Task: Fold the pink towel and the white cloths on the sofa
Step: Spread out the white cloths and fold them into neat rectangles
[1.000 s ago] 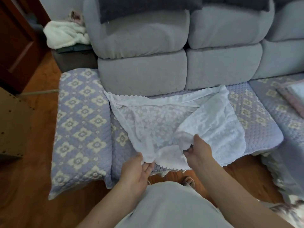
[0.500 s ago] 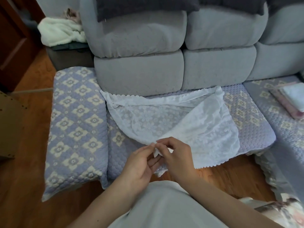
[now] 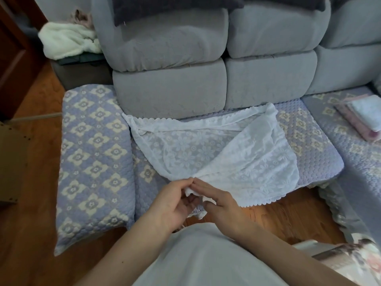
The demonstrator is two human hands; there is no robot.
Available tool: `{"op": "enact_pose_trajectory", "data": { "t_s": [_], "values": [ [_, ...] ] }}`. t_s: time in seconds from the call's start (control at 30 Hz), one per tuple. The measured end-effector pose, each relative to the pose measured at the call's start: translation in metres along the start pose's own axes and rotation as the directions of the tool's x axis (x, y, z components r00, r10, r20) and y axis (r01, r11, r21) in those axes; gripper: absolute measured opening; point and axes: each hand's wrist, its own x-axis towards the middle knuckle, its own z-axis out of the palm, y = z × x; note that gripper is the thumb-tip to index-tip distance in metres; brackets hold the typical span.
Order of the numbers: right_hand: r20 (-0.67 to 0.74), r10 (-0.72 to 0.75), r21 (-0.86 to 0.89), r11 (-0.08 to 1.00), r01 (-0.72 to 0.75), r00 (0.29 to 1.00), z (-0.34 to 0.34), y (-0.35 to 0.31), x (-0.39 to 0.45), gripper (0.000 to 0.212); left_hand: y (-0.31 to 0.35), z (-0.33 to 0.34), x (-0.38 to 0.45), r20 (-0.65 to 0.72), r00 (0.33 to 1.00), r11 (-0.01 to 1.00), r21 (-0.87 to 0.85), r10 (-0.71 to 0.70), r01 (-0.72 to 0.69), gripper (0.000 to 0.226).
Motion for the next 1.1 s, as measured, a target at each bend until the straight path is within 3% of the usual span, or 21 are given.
{"op": "enact_pose_trajectory", "data": {
  "t_s": [0.07, 0.13, 0.23, 0.37, 0.6, 0.73, 0.83, 0.97, 1.03, 1.1],
  "values": [
    [-0.01, 0.096, 0.289, 0.953, -0.089, 0.995, -0.006, -0.005, -0.001, 0.067, 0.004, 0.003, 0.004, 0.006, 1.0, 0.996, 0.087, 0.03, -0.03, 0.012],
    [-0.164, 0.21, 0.427, 0.896, -0.122, 0.964, -0.013, -0.002, 0.002, 0.061, 0.008, 0.005, 0.007, 0.019, 0.995, 0.965, 0.242, 0.099, -0.101, 0.013],
    [-0.385, 0.203, 0.111, 0.979, -0.174, 0.9, -0.024, 0.019, 0.005, 0.056, 0.019, 0.006, 0.007, 0.029, 0.972, 0.865, 0.451, 0.234, -0.221, 0.012],
    [-0.322, 0.144, -0.193, 0.958, -0.213, 0.936, -0.023, 0.038, 0.002, 0.05, 0.039, 0.007, 0.0, 0.077, 0.962, 0.793, 0.551, 0.261, -0.26, 0.022],
    [-0.338, -0.23, -0.472, 0.88, 0.047, 0.913, -0.011, 0.04, 0.012, 0.052, 0.054, 0.012, -0.013, 0.259, 0.952, 0.729, 0.618, 0.164, -0.294, 0.032],
    [-0.365, -0.266, -0.475, 0.877, 0.067, 0.892, -0.011, 0.029, 0.018, 0.057, 0.055, 0.015, -0.016, 0.288, 0.938, 0.667, 0.663, 0.194, -0.341, 0.019],
    [-0.392, -0.281, -0.449, 0.889, 0.085, 0.876, -0.01, 0.02, 0.027, 0.052, 0.06, 0.016, -0.018, 0.366, 0.916, 0.627, 0.679, 0.164, -0.383, 0.021],
    [-0.511, -0.439, -0.475, 0.861, 0.182, 0.739, -0.02, -0.004, 0.038, 0.024, 0.074, 0.019, -0.024, 0.515, 0.842, 0.574, 0.646, 0.158, -0.503, 0.034],
    [-0.543, -0.461, -0.448, 0.866, 0.222, 0.701, -0.025, -0.019, 0.036, 0.023, 0.082, 0.024, -0.028, 0.523, 0.804, 0.471, 0.655, 0.283, -0.592, 0.031],
    [-0.539, -0.425, -0.393, 0.89, 0.229, 0.727, -0.029, -0.033, 0.03, 0.023, 0.086, 0.031, -0.03, 0.542, 0.73, 0.298, 0.677, 0.417, -0.673, 0.014]
  ]
}}
